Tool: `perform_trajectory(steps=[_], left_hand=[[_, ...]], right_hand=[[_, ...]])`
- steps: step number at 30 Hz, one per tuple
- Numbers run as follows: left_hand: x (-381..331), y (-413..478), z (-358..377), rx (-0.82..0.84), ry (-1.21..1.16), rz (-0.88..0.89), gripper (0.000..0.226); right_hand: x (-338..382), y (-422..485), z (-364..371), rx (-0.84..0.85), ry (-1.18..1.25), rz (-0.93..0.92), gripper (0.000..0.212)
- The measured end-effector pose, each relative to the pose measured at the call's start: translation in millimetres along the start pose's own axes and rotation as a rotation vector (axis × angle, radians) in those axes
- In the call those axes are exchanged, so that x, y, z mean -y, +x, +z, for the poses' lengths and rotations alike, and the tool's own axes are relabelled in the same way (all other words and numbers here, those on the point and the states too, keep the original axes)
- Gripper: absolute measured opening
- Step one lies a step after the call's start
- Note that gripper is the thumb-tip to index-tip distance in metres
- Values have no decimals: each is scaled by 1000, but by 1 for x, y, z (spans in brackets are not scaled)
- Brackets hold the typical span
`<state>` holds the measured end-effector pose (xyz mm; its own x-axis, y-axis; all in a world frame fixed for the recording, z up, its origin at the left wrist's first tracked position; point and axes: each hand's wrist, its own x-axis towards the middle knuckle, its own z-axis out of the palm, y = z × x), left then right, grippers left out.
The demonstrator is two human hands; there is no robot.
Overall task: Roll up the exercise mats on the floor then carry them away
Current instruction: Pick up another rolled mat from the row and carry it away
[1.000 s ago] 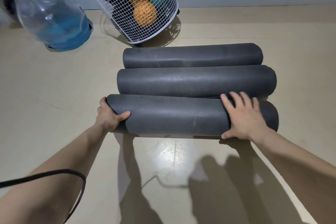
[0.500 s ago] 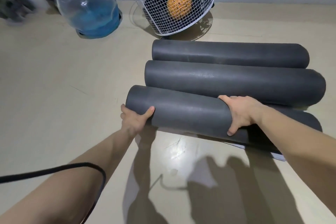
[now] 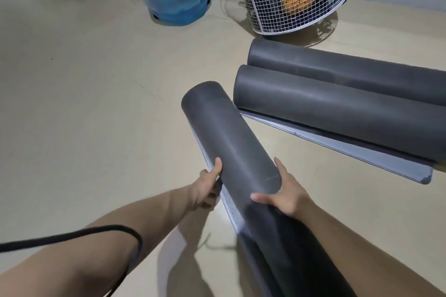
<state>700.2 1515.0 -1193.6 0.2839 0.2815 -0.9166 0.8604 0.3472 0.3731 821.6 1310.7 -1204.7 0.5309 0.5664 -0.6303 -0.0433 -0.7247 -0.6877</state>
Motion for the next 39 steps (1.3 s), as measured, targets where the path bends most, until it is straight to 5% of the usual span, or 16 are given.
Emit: perform_trajectory(steps=[3,5,10,15,22,30,39], left_hand=[[14,0,13,18,-33,25,105],[14,-6,21,46,-51,71,95],[10,-4,37,-14,-127,240,75],[12,-19,47,-309,-45,319,104],[2,-117,33,-358,-62,398,93],[-82,-301,105,-246,-26,404,76],[-213,-422,298,21,134,447,65]], right_hand=[[5,-4,2,-6,38,-78,106],[6,-3,-1,-1,44,-75,97],[9,4,-4,-6,38,-29,102],[22,-7,8,-41,120,-43,90],[80,-82,-12,-73,177,-145,104],[127,-232,-138,-141,415,-93,102],[93,-359,-357,-381,556,6,93]])
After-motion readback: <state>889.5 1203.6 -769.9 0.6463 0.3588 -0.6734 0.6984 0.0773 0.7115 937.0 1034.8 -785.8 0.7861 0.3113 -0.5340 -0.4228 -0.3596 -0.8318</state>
